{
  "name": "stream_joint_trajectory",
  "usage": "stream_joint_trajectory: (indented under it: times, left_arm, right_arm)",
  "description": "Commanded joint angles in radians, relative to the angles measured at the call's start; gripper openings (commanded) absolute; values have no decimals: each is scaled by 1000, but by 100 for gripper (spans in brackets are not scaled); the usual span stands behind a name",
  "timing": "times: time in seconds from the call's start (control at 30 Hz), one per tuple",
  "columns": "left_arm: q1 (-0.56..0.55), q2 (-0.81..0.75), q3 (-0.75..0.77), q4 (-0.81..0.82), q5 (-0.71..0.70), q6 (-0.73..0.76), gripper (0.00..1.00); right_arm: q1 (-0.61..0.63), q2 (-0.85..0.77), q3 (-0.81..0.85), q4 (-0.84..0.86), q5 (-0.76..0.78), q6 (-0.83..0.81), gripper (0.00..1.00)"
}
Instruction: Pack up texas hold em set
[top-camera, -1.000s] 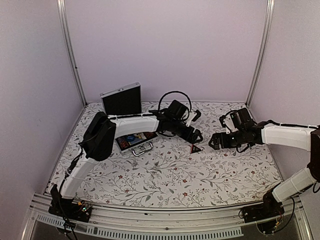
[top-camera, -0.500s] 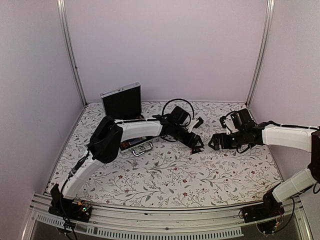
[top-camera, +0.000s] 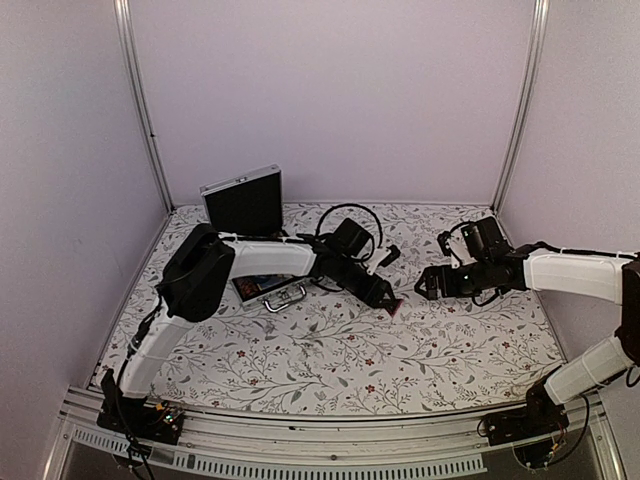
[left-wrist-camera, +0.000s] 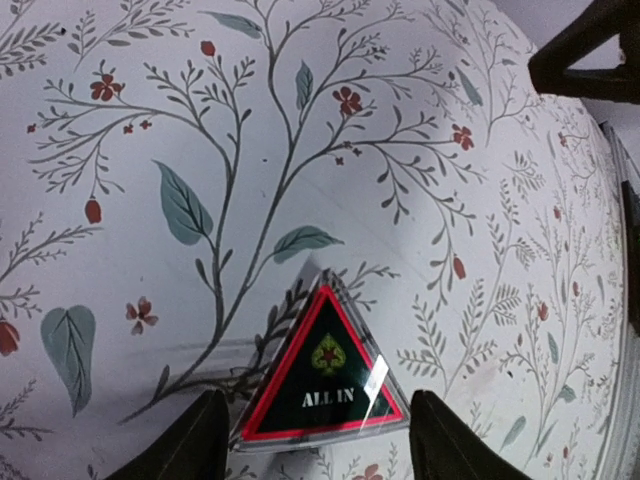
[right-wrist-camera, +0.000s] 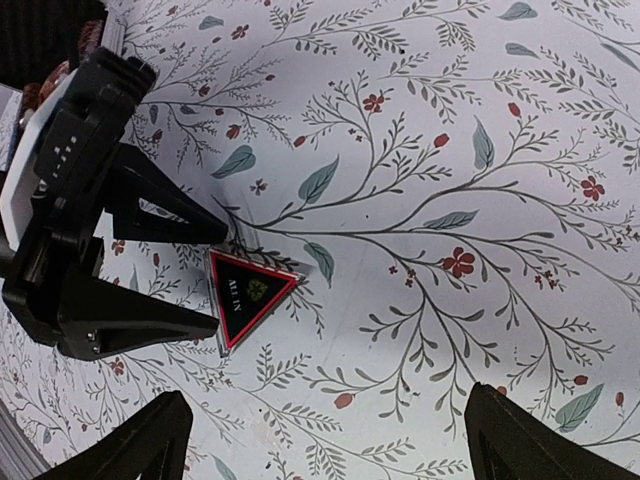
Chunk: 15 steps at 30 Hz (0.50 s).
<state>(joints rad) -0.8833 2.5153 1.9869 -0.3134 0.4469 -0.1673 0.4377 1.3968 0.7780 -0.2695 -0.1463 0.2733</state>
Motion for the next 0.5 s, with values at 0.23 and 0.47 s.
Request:
stream_joint_trajectory:
  times: [0.23, 0.47]
  left_arm:
    - [-91, -57, -45, -129, -292, 6, 79]
    - [-122, -47, -23, -109, -358, -48, 88]
  right_arm:
    - [-4, 28, 8, 47, -41, 8, 99]
    - [-4, 28, 20, 39, -34, -1, 99]
